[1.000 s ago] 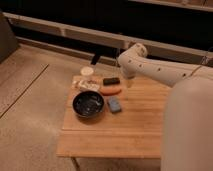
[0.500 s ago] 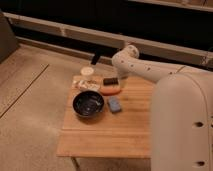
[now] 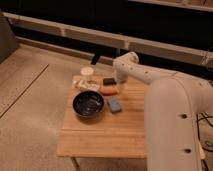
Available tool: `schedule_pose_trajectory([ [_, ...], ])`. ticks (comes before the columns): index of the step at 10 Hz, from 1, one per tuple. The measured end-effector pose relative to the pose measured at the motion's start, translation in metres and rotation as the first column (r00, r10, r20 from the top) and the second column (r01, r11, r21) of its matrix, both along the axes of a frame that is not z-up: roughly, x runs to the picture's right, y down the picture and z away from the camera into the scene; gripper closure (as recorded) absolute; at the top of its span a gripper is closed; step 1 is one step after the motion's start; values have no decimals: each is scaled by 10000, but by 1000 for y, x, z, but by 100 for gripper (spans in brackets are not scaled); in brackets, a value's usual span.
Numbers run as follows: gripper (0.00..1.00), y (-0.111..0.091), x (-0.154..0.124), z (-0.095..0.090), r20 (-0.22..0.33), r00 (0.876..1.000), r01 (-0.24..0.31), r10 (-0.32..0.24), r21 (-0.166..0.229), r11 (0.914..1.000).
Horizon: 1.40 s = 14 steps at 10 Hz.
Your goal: Drag the pepper across the table
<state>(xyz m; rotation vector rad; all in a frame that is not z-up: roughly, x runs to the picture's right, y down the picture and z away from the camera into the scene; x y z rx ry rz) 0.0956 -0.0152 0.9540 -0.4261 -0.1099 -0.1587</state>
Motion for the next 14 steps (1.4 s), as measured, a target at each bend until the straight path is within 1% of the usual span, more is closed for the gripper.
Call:
schedule_pose_trajectory([
  [2, 35, 8, 3, 11, -156, 9998, 97, -102, -318, 9994],
  [3, 35, 13, -3, 18, -169, 9996, 226, -235, -491, 9985],
  [4, 35, 14, -7, 21, -143, 9995, 278, -286, -565, 9980],
  [6, 35, 23, -10, 29, -186, 9987, 451, -469, -873, 9952],
  [8, 35, 28, -11, 34, -183, 9988, 438, -460, -1075, 9932],
  [9, 36, 32, -8, 38, -226, 9987, 422, -454, -1246, 9913],
  [10, 41, 34, -8, 40, -194, 9986, 471, -501, -1317, 9902],
  [11, 53, 35, -11, 42, -8, 9984, 567, -574, -1348, 9892],
  [13, 73, 35, -14, 44, 317, 9977, 631, -594, -1333, 9891],
  [14, 81, 36, -13, 44, 387, 9975, 634, -587, -1339, 9890],
])
